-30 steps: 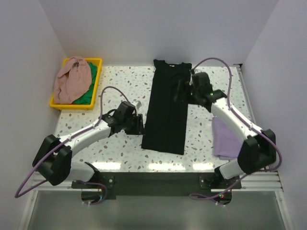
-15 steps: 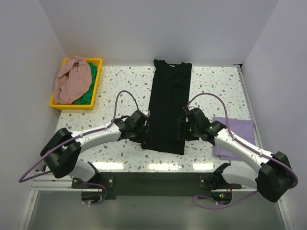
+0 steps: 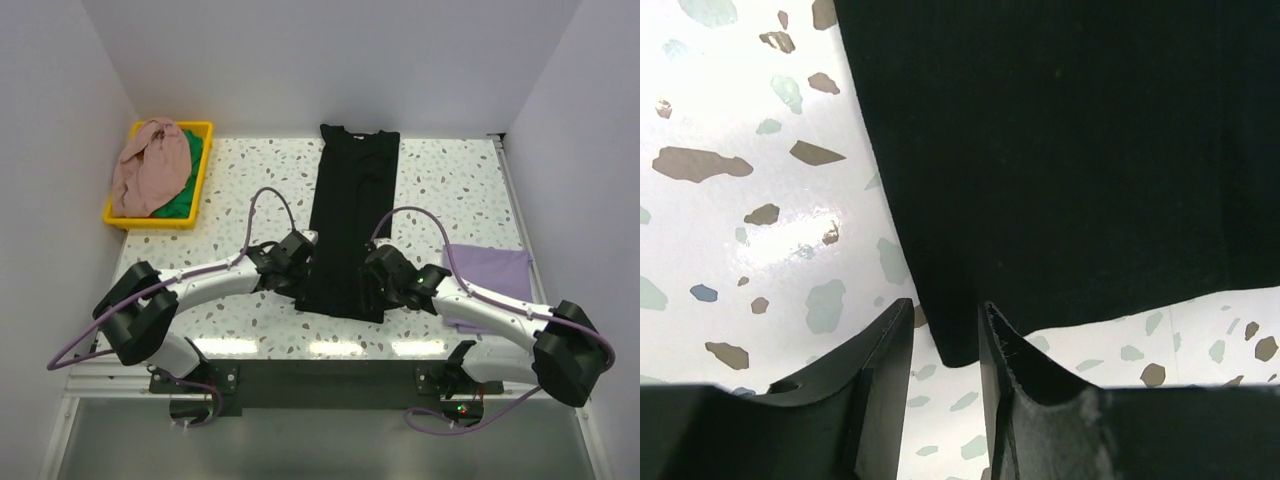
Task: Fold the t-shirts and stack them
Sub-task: Fold the tshirt
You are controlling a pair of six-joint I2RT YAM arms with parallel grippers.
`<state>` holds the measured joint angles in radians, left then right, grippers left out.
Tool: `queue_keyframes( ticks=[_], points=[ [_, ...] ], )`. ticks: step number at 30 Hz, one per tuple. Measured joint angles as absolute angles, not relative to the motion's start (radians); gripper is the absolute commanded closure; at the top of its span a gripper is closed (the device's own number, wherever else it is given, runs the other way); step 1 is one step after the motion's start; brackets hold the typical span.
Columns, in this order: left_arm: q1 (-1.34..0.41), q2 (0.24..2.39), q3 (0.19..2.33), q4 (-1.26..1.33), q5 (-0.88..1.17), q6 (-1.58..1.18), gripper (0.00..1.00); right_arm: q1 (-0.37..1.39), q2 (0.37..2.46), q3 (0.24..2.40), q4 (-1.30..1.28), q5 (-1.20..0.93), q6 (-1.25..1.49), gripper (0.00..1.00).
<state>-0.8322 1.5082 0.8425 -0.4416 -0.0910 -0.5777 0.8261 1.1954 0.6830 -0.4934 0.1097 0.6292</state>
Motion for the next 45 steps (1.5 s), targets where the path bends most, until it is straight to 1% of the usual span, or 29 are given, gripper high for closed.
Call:
queue_keyframes(
  ticks=[5, 10, 15, 18, 19, 23, 28, 31, 34, 38, 39, 40, 44, 45],
  points=[
    [-0.834, 1.519, 0.845, -0.432, -0.09, -0.578, 0.66, 0.842, 1.226, 0.647, -0.47, 0.126, 0.649, 0.49],
    [-0.835, 1.539, 0.845, -0.421, -0.089, -0.578, 0.71, 0.846, 1.256, 0.606, -0.437, 0.136, 0.665, 0.54],
    [-0.836, 1.541, 0.845, -0.415, -0.086, -0.578, 0.79, 0.848, 1.257, 0.583, -0.424, 0.139, 0.675, 0.55],
    [-0.84, 1.543, 0.845, -0.412, -0.085, -0.578, 0.82, 0.849, 1.257, 0.583, -0.421, 0.139, 0.675, 0.55],
    [-0.84, 1.546, 0.845, -0.412, -0.084, -0.578, 0.82, 0.849, 1.257, 0.582, -0.421, 0.139, 0.675, 0.55],
    [-0.84, 1.562, 0.845, -0.412, -0.083, -0.572, 0.65, 0.849, 1.257, 0.58, -0.418, 0.139, 0.675, 0.55],
    [-0.84, 1.562, 0.845, -0.411, -0.082, -0.571, 0.64, 0.849, 1.256, 0.579, -0.413, 0.139, 0.679, 0.55],
    [-0.84, 1.563, 0.845, -0.411, -0.082, -0.565, 0.66, 0.849, 1.256, 0.577, -0.409, 0.139, 0.681, 0.55],
    [-0.841, 1.574, 0.845, -0.408, -0.081, -0.564, 0.74, 0.849, 1.256, 0.577, -0.406, 0.139, 0.682, 0.55],
    [-0.841, 1.58, 0.845, -0.406, -0.082, -0.558, 0.91, 0.85, 1.256, 0.575, -0.402, 0.139, 0.682, 0.55],
    [-0.841, 1.58, 0.845, -0.406, -0.082, -0.558, 0.93, 0.85, 1.256, 0.575, -0.402, 0.139, 0.682, 0.55],
    [-0.841, 1.58, 0.845, -0.406, -0.083, -0.557, 0.97, 0.85, 1.256, 0.575, -0.402, 0.139, 0.682, 0.55],
    [-0.841, 1.579, 0.845, -0.407, -0.083, -0.556, 1.0, 0.85, 1.254, 0.572, -0.4, 0.139, 0.682, 0.56],
    [-0.841, 1.577, 0.845, -0.408, -0.083, -0.556, 1.0, 0.85, 1.253, 0.572, -0.399, 0.14, 0.682, 0.57]
  ],
)
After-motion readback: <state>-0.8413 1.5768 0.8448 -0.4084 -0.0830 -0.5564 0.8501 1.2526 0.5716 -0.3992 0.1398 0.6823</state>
